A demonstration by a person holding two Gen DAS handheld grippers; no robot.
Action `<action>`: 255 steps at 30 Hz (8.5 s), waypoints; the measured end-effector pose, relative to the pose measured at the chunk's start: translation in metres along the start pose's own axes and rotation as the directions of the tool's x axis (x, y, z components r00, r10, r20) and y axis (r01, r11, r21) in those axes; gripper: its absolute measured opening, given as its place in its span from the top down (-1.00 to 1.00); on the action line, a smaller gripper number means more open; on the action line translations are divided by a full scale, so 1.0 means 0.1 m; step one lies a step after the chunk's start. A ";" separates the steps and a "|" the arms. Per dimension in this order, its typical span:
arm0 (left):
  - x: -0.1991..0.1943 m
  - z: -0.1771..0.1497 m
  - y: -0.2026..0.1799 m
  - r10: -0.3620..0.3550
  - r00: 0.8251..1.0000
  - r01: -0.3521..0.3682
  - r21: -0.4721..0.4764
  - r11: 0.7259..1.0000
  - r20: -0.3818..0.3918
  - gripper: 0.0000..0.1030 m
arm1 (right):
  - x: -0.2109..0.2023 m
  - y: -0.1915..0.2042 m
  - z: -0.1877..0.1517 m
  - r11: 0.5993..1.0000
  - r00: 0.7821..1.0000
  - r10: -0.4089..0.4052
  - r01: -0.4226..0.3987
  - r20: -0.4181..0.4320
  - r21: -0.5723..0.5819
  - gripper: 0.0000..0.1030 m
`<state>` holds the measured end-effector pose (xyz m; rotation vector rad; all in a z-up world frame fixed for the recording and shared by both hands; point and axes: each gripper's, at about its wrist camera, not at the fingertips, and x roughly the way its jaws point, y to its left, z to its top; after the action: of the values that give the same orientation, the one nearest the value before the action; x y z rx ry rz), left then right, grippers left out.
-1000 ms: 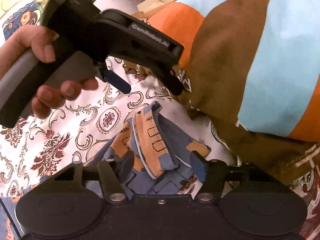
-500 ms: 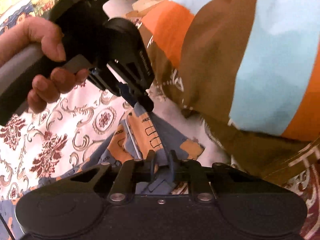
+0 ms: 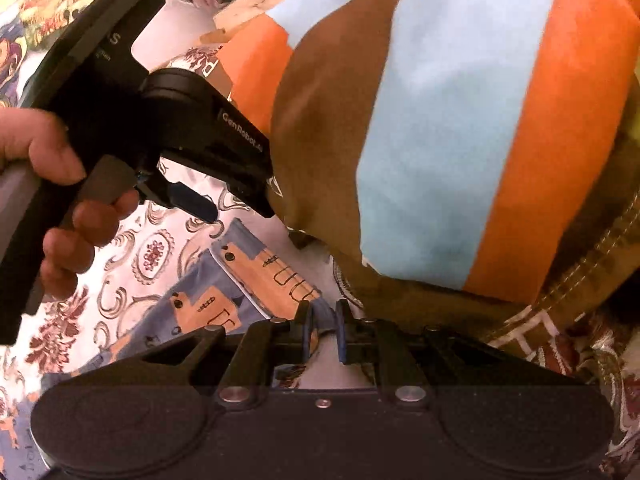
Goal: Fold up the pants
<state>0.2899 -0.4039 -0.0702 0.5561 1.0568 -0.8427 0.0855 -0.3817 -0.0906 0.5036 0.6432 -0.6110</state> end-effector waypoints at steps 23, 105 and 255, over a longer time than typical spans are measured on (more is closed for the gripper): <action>-0.88 -2.21 1.83 0.268 0.956 -0.241 -0.197 0.950 0.123 -0.90 | -0.29 0.28 -0.32 0.984 0.992 0.101 -0.111 -0.070 -0.141 -0.99; -0.87 -2.61 0.02 -0.098 0.956 0.015 0.289 0.957 0.276 0.94 | 0.33 -0.25 0.27 0.933 0.903 0.319 -0.247 -0.289 0.260 0.84; 0.33 -0.18 0.53 -0.529 0.840 0.538 0.302 0.787 -0.119 -0.05 | 0.14 -0.30 -0.02 0.915 0.947 0.318 -0.319 0.046 0.248 -0.92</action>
<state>0.3315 -0.3703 -0.1072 0.5482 1.1261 -1.5393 0.0737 -0.4072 -0.1091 0.8283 0.4655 -0.3846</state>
